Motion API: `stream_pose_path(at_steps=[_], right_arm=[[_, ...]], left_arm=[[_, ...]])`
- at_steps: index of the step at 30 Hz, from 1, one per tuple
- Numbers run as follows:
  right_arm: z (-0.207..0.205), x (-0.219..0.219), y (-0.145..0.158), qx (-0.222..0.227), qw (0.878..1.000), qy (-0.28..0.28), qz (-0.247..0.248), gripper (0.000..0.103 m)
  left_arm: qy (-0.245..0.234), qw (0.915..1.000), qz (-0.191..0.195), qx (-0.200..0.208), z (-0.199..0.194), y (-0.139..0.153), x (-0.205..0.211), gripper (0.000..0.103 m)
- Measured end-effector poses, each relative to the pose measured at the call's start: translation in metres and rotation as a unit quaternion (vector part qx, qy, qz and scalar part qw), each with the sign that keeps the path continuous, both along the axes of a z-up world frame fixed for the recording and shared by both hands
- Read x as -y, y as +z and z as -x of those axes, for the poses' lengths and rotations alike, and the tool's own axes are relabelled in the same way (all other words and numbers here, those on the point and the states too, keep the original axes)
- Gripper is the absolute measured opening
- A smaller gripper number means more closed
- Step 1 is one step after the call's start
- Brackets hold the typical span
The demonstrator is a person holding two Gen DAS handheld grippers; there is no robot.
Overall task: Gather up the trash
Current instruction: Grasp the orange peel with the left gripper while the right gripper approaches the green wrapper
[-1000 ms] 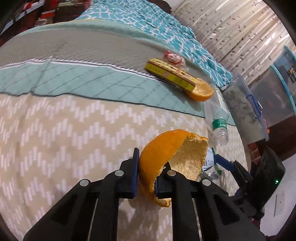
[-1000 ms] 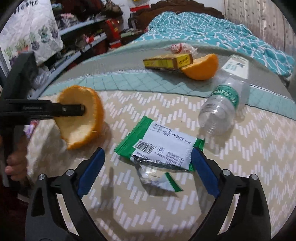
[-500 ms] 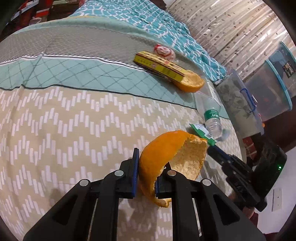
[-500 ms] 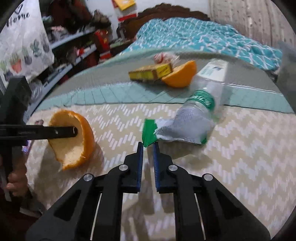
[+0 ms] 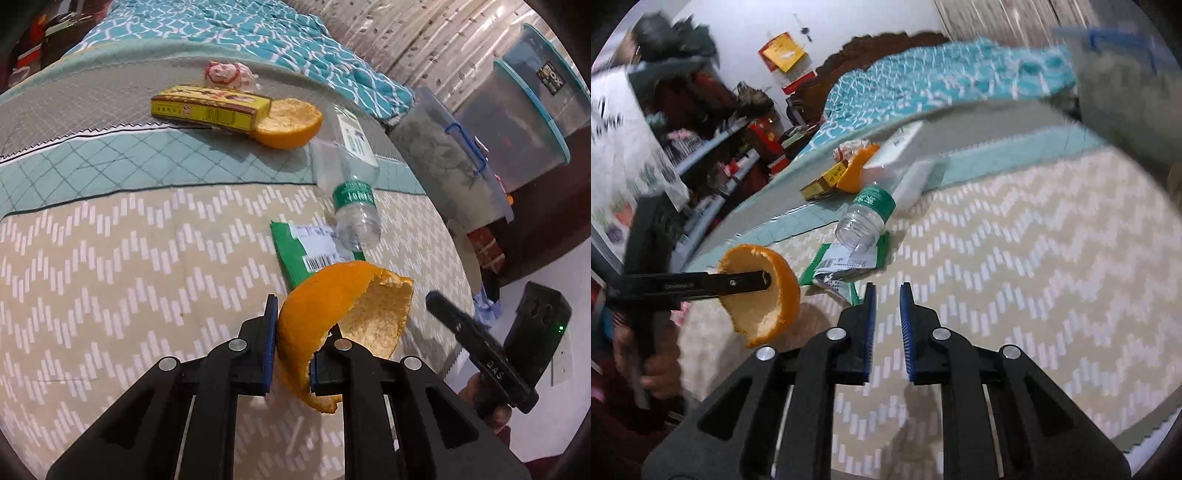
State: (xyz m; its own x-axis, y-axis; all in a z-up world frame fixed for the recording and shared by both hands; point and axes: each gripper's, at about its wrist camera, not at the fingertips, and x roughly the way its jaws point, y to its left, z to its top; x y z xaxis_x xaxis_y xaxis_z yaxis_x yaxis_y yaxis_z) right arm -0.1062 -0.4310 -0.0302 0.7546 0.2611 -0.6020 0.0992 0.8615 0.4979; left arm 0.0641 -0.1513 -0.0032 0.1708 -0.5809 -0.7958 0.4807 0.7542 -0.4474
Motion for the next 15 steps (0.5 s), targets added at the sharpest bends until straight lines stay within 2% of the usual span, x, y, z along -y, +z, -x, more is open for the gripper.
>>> stream_pose_path(at_steps=[1, 2, 3, 5, 10, 12, 13, 14, 15], right_arm=[[0.000, 0.001, -0.001, 0.004, 1.000, -0.004, -0.003, 0.069], [0.000, -0.001, 0.000, 0.016, 1.000, -0.011, 0.004, 0.084], [-0.003, -0.006, 0.000, 0.017, 1.000, -0.004, 0.016, 0.083], [-0.015, -0.017, -0.002, 0.004, 0.999, 0.020, 0.036, 0.070], [-0.047, -0.055, -0.011, -0.022, 0.993, 0.063, 0.097, 0.058], [-0.059, -0.066, -0.016, -0.039, 0.990, 0.079, 0.114, 0.038], [-0.063, -0.071, -0.019, -0.049, 0.988, 0.089, 0.115, 0.020], [-0.062, -0.074, -0.019, -0.047, 0.988, 0.096, 0.110, 0.013], [-0.057, -0.076, -0.016, -0.037, 0.989, 0.112, 0.094, 0.012]], left_arm=[[0.007, 1.0000, -0.003, 0.002, -0.001, 0.000, -0.002, 0.012], [0.017, 0.9998, -0.010, 0.005, -0.004, -0.002, -0.006, 0.012], [0.026, 0.9995, -0.017, 0.006, -0.006, -0.004, -0.010, 0.012], [0.044, 0.9985, -0.032, 0.002, -0.012, -0.010, -0.018, 0.012], [0.062, 0.9975, -0.021, -0.025, -0.023, -0.022, -0.040, 0.012], [0.063, 0.9975, -0.020, -0.024, -0.023, -0.022, -0.044, 0.012], [0.063, 0.9975, -0.019, -0.024, -0.022, -0.021, -0.046, 0.012], [0.063, 0.9976, -0.018, -0.023, -0.022, -0.019, -0.049, 0.012], [0.063, 0.9977, -0.015, -0.022, -0.021, -0.017, -0.052, 0.012]])
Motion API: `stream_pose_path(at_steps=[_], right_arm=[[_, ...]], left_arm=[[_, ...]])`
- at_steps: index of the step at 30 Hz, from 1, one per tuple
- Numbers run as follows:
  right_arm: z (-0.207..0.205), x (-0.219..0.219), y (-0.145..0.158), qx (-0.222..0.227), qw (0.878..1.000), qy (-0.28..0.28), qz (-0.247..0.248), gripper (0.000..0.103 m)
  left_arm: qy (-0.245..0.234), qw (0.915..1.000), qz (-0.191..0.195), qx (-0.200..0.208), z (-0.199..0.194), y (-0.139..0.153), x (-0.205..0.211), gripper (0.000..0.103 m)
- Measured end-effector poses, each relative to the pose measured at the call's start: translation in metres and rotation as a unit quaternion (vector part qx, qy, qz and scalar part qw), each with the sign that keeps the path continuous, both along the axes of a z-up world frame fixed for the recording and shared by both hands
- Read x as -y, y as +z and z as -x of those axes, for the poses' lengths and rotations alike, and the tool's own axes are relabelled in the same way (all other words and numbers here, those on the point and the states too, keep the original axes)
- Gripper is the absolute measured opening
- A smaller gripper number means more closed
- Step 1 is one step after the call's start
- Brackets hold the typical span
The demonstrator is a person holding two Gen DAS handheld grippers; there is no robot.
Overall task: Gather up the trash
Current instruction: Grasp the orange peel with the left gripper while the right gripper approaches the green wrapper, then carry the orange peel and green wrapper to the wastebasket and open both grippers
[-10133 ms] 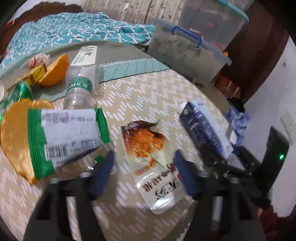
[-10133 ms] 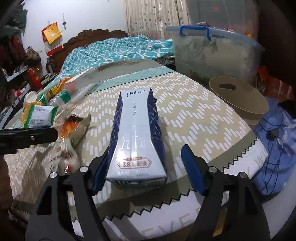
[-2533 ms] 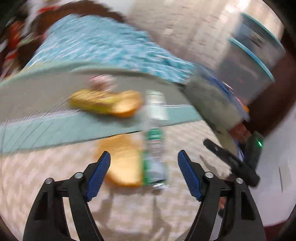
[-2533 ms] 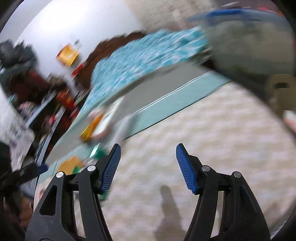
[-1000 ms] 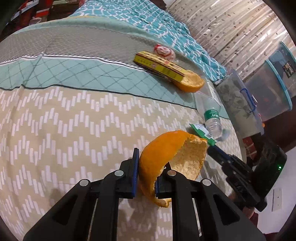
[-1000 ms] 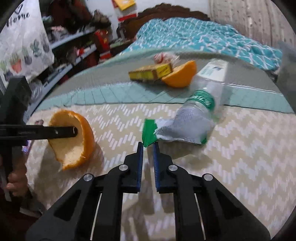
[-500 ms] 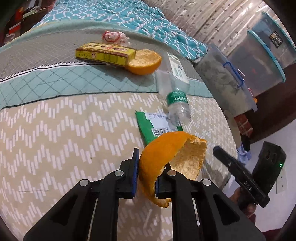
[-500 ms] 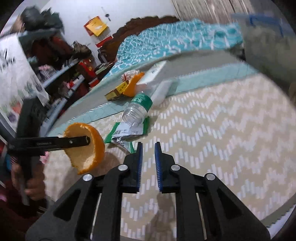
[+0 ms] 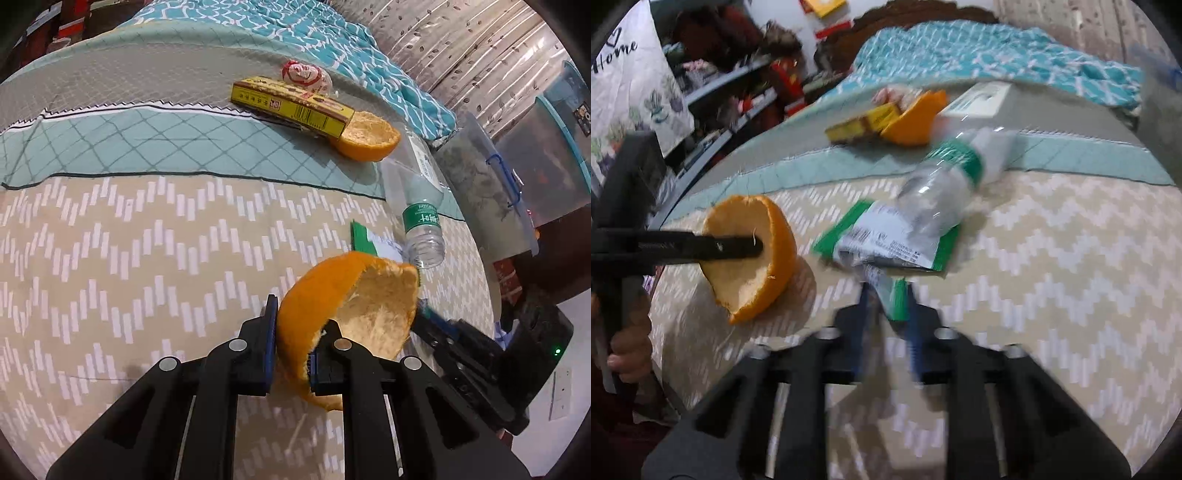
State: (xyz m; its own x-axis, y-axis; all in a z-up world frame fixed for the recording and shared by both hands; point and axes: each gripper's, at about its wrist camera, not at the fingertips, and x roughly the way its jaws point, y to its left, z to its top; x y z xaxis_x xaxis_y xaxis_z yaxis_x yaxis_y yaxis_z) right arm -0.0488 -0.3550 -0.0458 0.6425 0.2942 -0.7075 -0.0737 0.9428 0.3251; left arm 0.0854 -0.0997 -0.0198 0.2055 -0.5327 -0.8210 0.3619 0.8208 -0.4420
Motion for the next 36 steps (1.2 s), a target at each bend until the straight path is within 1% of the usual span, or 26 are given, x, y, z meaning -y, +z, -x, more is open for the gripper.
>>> stream_pose_path(at_steps=[2, 3, 6, 8, 10, 12, 13, 16, 17, 19, 20, 21, 23, 26, 29, 30, 31, 32, 33, 34, 35, 36], right_arm=[[0.013, -0.004, 0.009, 0.018, 0.998, 0.035, -0.040, 0.010], [0.021, -0.004, 0.015, 0.028, 0.997, 0.047, -0.051, 0.010], [0.044, 0.007, 0.026, 0.046, 0.994, 0.053, -0.085, 0.010], [0.057, 0.024, 0.030, 0.056, 0.990, 0.042, -0.122, 0.010], [0.069, 0.043, 0.034, 0.066, 0.986, 0.020, -0.154, 0.010], [0.083, 0.071, 0.036, 0.081, 0.980, -0.015, -0.182, 0.010], [0.086, 0.082, 0.038, 0.088, 0.978, -0.033, -0.185, 0.010], [0.108, 0.127, 0.040, 0.108, 0.974, -0.111, -0.168, 0.010], [0.113, 0.142, 0.040, 0.111, 0.971, -0.132, -0.168, 0.010], [0.134, 0.181, 0.040, 0.123, 0.961, -0.192, -0.158, 0.010], [0.145, 0.200, 0.040, 0.128, 0.955, -0.225, -0.143, 0.010], [0.153, 0.213, 0.041, 0.130, 0.951, -0.246, -0.133, 0.010], [0.170, 0.247, 0.041, 0.134, 0.939, -0.295, -0.116, 0.010], [0.197, 0.300, 0.037, 0.137, 0.916, -0.363, -0.099, 0.010], [0.208, 0.340, 0.029, 0.124, 0.901, -0.408, -0.080, 0.010], [0.210, 0.352, 0.024, 0.118, 0.896, -0.421, -0.076, 0.011], [0.206, 0.361, 0.020, 0.116, 0.893, -0.428, -0.077, 0.014], [0.202, 0.372, 0.014, 0.108, 0.891, -0.432, -0.086, 0.017], [0.202, 0.381, 0.007, 0.101, 0.887, -0.439, -0.100, 0.026], [0.206, 0.386, 0.002, 0.102, 0.882, -0.447, -0.113, 0.066], [0.212, 0.386, 0.000, 0.121, 0.870, -0.463, -0.118, 0.093], [0.215, 0.387, -0.002, 0.129, 0.866, -0.470, -0.114, 0.092]], left_arm=[[-0.004, 0.9999, 0.009, 0.001, 0.002, 0.006, -0.006, 0.012], [-0.007, 0.9998, 0.017, 0.001, 0.004, 0.009, -0.008, 0.012], [-0.016, 0.9993, 0.033, 0.003, 0.008, 0.021, -0.010, 0.012], [-0.025, 0.9987, 0.043, 0.003, 0.010, 0.029, -0.004, 0.012], [-0.041, 0.9977, 0.054, 0.004, 0.013, 0.038, 0.007, 0.012], [-0.066, 0.9960, 0.059, 0.008, 0.018, 0.048, 0.030, 0.012], [-0.078, 0.9951, 0.059, 0.009, 0.020, 0.051, 0.043, 0.012], [-0.128, 0.9903, 0.052, 0.014, 0.023, 0.062, 0.100, 0.012], [-0.151, 0.9870, 0.050, 0.018, 0.025, 0.066, 0.126, 0.012], [-0.193, 0.9794, 0.050, 0.029, 0.031, 0.073, 0.175, 0.012], [-0.218, 0.9742, 0.049, 0.033, 0.036, 0.076, 0.206, 0.012], [-0.240, 0.9690, 0.049, 0.035, 0.039, 0.077, 0.236, 0.012], [-0.278, 0.9588, 0.052, 0.032, 0.047, 0.078, 0.295, 0.012], [-0.329, 0.9426, 0.046, 0.036, 0.067, 0.078, 0.379, 0.012], [-0.365, 0.9294, 0.040, 0.042, 0.086, 0.075, 0.455, 0.013], [-0.371, 0.9268, 0.041, 0.042, 0.090, 0.073, 0.471, 0.018], [-0.376, 0.9247, 0.045, 0.039, 0.095, 0.069, 0.494, 0.025], [-0.373, 0.9258, 0.046, 0.036, 0.098, 0.065, 0.513, 0.055], [-0.362, 0.9305, 0.042, 0.040, 0.100, 0.061, 0.525, 0.074], [-0.352, 0.9340, 0.042, 0.045, 0.099, 0.058, 0.530, 0.073], [-0.351, 0.9343, 0.042, 0.042, 0.100, 0.054, 0.535, 0.072], [-0.354, 0.9335, 0.043, 0.035, 0.100, 0.052, 0.537, 0.072]])
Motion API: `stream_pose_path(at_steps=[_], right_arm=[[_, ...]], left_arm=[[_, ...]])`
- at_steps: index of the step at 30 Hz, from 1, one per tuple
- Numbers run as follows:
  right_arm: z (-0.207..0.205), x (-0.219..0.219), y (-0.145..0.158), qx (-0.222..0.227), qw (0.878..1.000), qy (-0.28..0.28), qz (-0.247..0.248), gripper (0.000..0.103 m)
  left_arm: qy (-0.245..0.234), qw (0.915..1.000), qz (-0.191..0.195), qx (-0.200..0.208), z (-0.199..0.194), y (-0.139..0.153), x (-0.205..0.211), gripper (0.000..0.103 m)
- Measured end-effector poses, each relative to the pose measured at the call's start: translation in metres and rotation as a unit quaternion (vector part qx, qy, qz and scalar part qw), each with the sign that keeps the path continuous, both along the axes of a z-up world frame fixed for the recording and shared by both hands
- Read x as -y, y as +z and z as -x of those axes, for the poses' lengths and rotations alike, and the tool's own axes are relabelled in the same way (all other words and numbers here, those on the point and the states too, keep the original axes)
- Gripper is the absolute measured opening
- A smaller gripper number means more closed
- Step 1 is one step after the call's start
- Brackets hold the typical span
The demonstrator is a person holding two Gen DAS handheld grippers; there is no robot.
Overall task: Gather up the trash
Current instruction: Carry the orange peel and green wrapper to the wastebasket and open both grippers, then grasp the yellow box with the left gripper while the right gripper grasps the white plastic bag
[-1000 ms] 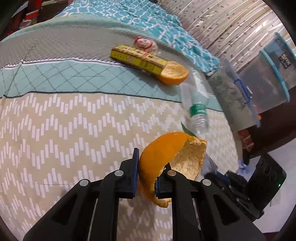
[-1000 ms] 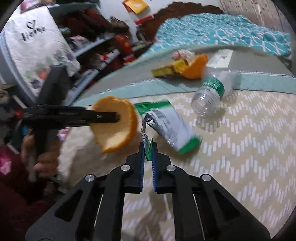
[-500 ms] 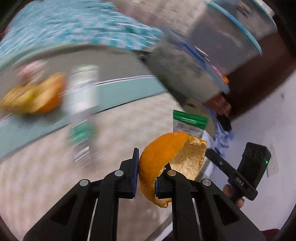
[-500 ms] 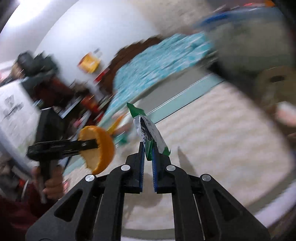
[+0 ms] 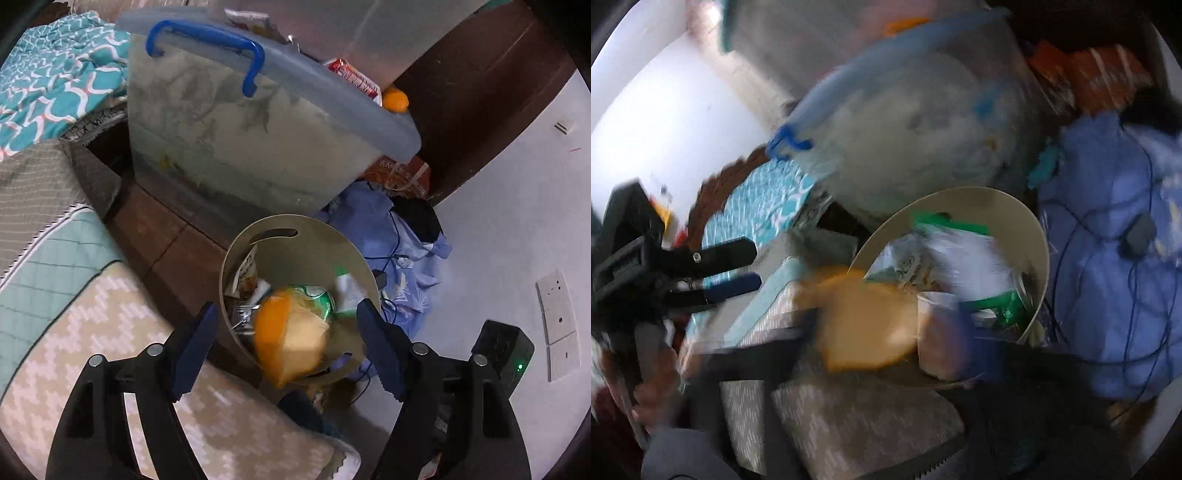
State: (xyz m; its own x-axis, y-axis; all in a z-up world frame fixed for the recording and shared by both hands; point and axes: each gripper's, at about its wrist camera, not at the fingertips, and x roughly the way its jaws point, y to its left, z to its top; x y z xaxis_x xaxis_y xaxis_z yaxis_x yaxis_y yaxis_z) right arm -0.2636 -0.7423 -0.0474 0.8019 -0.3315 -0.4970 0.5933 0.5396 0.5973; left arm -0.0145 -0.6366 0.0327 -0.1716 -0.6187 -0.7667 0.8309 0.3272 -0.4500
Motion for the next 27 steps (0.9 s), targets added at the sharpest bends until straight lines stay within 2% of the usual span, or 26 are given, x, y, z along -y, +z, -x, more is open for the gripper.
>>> stream_pose_path(at_steps=[2, 6, 9, 11, 14, 16, 18, 21, 24, 26, 27], right_arm=[[0.001, -0.002, 0.000, 0.001, 1.000, 0.000, 0.008, 0.085], [0.005, -0.006, 0.002, 0.032, 0.999, 0.005, 0.007, 0.085], [-0.002, -0.012, 0.008, 0.038, 0.999, 0.024, 0.006, 0.085], [-0.014, -0.022, 0.012, 0.043, 0.998, 0.046, 0.002, 0.085], [-0.037, -0.043, 0.021, 0.042, 0.996, 0.081, 0.008, 0.084], [-0.055, -0.062, 0.028, 0.039, 0.993, 0.109, 0.015, 0.084], [-0.081, -0.087, 0.035, 0.033, 0.988, 0.147, 0.023, 0.083], [-0.123, -0.122, 0.047, 0.022, 0.977, 0.208, 0.031, 0.077], [-0.187, -0.171, 0.068, -0.005, 0.955, 0.292, 0.046, 0.066], [-0.246, -0.213, 0.086, -0.025, 0.928, 0.367, 0.061, 0.065], [-0.267, -0.226, 0.090, -0.034, 0.918, 0.390, 0.063, 0.065]], left_arm=[[0.002, 0.9999, 0.006, -0.011, -0.002, -0.001, -0.009, 0.072], [-0.002, 0.9997, 0.026, 0.003, -0.007, 0.011, -0.056, 0.072], [0.008, 0.9988, 0.029, 0.038, -0.013, 0.018, -0.116, 0.072], [0.021, 0.9984, 0.028, 0.044, -0.020, 0.018, -0.152, 0.072], [0.068, 0.9959, 0.020, 0.057, -0.040, 0.017, -0.224, 0.071], [0.119, 0.9913, 0.016, 0.054, -0.060, 0.016, -0.277, 0.070], [0.176, 0.9836, 0.015, 0.040, -0.084, 0.013, -0.329, 0.068], [0.275, 0.9614, 0.018, -0.001, -0.126, 0.003, -0.410, 0.064], [0.341, 0.9395, 0.015, -0.033, -0.159, -0.010, -0.464, 0.059], [0.365, 0.9297, 0.021, -0.048, -0.176, -0.017, -0.486, 0.059], [0.371, 0.9263, 0.026, -0.059, -0.185, -0.021, -0.492, 0.059]])
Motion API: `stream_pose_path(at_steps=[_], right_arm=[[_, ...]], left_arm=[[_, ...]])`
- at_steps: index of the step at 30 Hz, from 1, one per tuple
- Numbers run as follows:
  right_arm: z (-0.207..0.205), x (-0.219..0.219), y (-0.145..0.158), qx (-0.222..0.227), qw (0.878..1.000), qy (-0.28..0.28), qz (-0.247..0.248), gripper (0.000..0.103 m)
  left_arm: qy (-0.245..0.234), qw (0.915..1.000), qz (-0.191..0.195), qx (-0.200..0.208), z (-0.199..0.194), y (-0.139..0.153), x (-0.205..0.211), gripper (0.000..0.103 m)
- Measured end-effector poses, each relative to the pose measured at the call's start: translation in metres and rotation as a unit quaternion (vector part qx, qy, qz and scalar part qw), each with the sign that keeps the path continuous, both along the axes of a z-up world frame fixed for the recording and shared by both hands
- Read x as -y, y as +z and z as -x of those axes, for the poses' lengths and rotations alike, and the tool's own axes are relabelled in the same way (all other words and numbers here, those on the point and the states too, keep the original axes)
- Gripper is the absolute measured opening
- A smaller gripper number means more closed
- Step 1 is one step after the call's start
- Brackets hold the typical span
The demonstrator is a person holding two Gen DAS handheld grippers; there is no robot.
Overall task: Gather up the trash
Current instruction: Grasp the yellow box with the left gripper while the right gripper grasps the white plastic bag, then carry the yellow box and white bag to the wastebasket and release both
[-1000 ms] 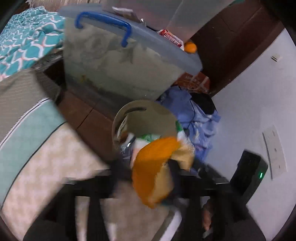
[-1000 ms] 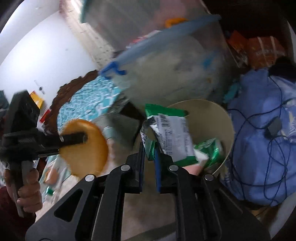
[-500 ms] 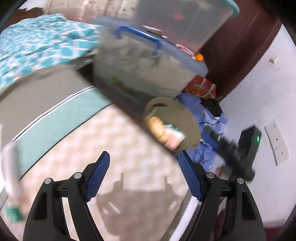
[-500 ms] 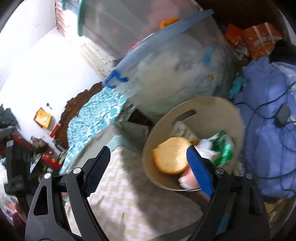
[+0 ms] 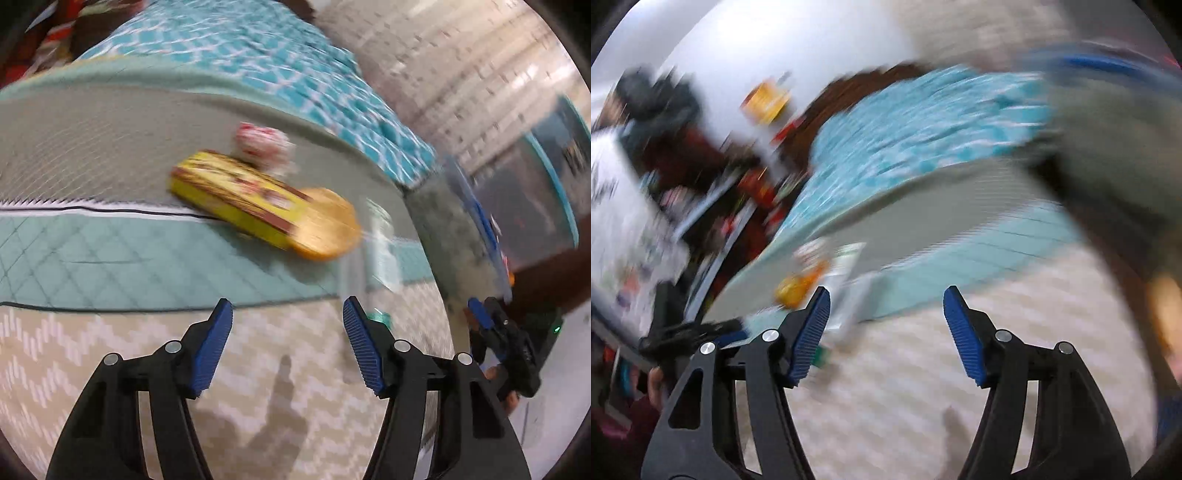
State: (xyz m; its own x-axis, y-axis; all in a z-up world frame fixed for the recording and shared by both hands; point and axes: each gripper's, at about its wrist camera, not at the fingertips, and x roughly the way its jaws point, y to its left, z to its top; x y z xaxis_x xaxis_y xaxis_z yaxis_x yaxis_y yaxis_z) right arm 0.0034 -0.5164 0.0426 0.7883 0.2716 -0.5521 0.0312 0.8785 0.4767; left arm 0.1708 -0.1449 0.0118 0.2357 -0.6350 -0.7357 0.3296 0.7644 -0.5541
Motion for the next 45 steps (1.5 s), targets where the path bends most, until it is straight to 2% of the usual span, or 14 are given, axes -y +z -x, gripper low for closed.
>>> stream_pose_path(at_steps=[5, 8, 11, 15, 17, 22, 27, 30, 34, 38, 39, 41, 43, 45], right_arm=[[-0.169, -0.065, -0.002, -0.137, 0.987, 0.084, -0.003, 0.068], [-0.253, -0.087, -0.028, -0.220, 0.972, 0.079, 0.002, 0.073], [-0.307, -0.096, -0.056, -0.268, 0.961, 0.058, 0.017, 0.073], [-0.335, -0.109, -0.083, -0.303, 0.951, 0.062, -0.009, 0.073], [-0.330, -0.124, -0.094, -0.313, 0.944, 0.097, -0.029, 0.058], [-0.275, -0.147, -0.091, -0.298, 0.942, 0.132, -0.083, 0.051], [-0.202, -0.176, -0.074, -0.257, 0.943, 0.171, -0.125, 0.049], [-0.158, -0.200, -0.062, -0.226, 0.949, 0.195, -0.104, 0.047], [-0.106, -0.229, -0.051, -0.173, 0.956, 0.228, -0.069, 0.045], [-0.051, -0.245, -0.054, -0.134, 0.964, 0.228, -0.039, 0.045], [-0.043, -0.245, -0.056, -0.128, 0.966, 0.221, -0.042, 0.045], [-0.024, -0.237, -0.058, -0.113, 0.974, 0.194, -0.029, 0.043], [-0.009, -0.229, -0.061, -0.099, 0.979, 0.174, -0.046, 0.042], [0.003, -0.222, -0.067, -0.105, 0.981, 0.154, -0.045, 0.042]], left_arm=[[0.022, 0.9975, 0.054, -0.041, -0.040, -0.025, -0.012, 0.059], [0.028, 0.9942, 0.085, -0.060, -0.050, -0.038, -0.011, 0.059], [0.020, 0.9933, 0.089, -0.071, -0.052, -0.046, -0.002, 0.059], [0.024, 0.9924, 0.098, -0.070, -0.054, -0.049, -0.002, 0.066], [0.032, 0.9904, 0.109, -0.079, -0.056, -0.052, -0.005, 0.067], [0.044, 0.9880, 0.122, -0.083, -0.049, -0.054, -0.022, 0.067], [0.054, 0.9886, 0.118, -0.076, -0.013, -0.048, -0.057, 0.067], [0.067, 0.9858, 0.136, -0.073, 0.019, -0.043, -0.095, 0.067], [0.097, 0.9878, 0.111, -0.052, 0.062, -0.034, -0.133, 0.066], [0.101, 0.9924, 0.071, 0.001, 0.095, -0.016, -0.146, 0.061], [0.100, 0.9927, 0.067, 0.008, 0.100, -0.013, -0.148, 0.057], [0.092, 0.9936, 0.066, 0.001, 0.103, -0.012, -0.154, 0.000], [0.080, 0.9912, 0.104, -0.017, 0.103, -0.013, -0.159, 0.000], [0.084, 0.9927, 0.086, -0.012, 0.103, -0.014, -0.160, 0.000]])
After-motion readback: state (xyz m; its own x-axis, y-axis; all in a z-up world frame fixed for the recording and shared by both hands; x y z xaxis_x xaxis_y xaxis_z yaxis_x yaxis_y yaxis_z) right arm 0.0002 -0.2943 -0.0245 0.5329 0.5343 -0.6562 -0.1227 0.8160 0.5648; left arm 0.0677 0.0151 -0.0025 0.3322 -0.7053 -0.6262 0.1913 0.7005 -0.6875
